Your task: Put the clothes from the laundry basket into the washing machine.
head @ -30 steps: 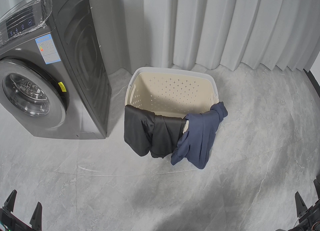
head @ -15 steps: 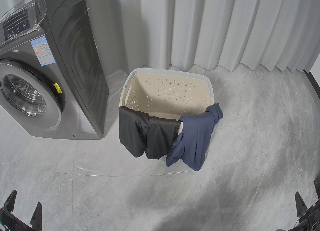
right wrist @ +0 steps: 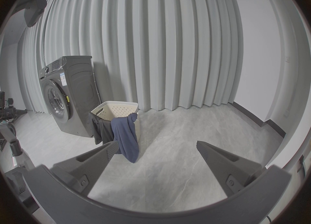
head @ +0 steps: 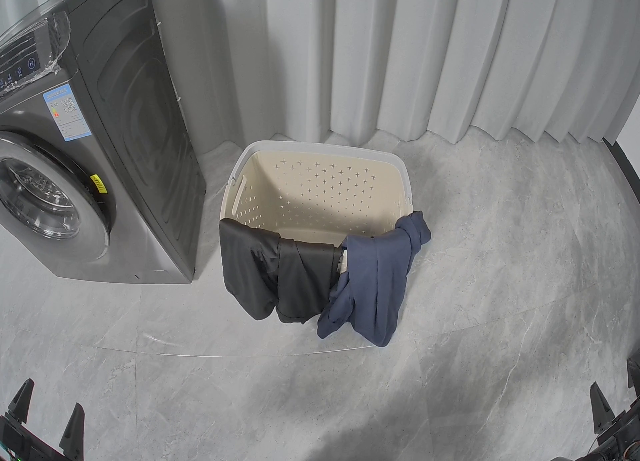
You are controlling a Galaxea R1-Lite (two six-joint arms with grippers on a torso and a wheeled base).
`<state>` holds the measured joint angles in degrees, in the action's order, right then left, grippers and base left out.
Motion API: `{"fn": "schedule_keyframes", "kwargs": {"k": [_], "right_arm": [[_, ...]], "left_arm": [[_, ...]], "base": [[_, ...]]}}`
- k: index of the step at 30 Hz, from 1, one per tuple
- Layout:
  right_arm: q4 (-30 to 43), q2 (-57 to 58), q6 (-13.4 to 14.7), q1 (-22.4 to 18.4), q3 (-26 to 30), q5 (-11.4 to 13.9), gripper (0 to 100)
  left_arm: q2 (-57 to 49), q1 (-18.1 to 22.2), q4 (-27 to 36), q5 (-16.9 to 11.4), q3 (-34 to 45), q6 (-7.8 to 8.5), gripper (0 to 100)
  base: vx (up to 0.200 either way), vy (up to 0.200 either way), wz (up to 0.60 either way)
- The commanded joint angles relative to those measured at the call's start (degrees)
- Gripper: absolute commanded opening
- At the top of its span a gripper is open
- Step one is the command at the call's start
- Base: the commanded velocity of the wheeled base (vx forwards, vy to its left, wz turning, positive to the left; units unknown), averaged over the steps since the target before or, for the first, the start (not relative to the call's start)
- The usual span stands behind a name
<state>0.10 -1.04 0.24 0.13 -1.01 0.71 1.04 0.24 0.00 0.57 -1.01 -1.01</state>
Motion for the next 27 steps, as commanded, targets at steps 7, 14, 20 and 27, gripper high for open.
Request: {"fn": "schedule_keyframes", "kwargs": {"k": [7, 14, 20, 27], "right_arm": [[0.0, 1.0, 0.0, 0.0, 1.0, 0.1, 100], [0.0, 1.0, 0.0, 0.0, 1.0, 0.0, 100], [0.0, 1.0, 0.0, 0.0, 1.0, 0.1, 100], [0.0, 1.0, 0.0, 0.0, 1.0, 0.1, 100]], "left_arm": [[-0.8, 0.0, 0.0, 0.0, 1.0, 0.05, 100], [-0.8, 0.0, 0.0, 0.0, 1.0, 0.05, 100], [-0.8, 0.0, 0.0, 0.0, 1.0, -0.04, 100], [-0.8, 0.0, 0.0, 0.0, 1.0, -0.04, 100]], "base": [[0.057, 0.0, 0.0], [0.171, 0.0, 0.0], [0.1, 0.0, 0.0], [0.114, 0.0, 0.0]]}}
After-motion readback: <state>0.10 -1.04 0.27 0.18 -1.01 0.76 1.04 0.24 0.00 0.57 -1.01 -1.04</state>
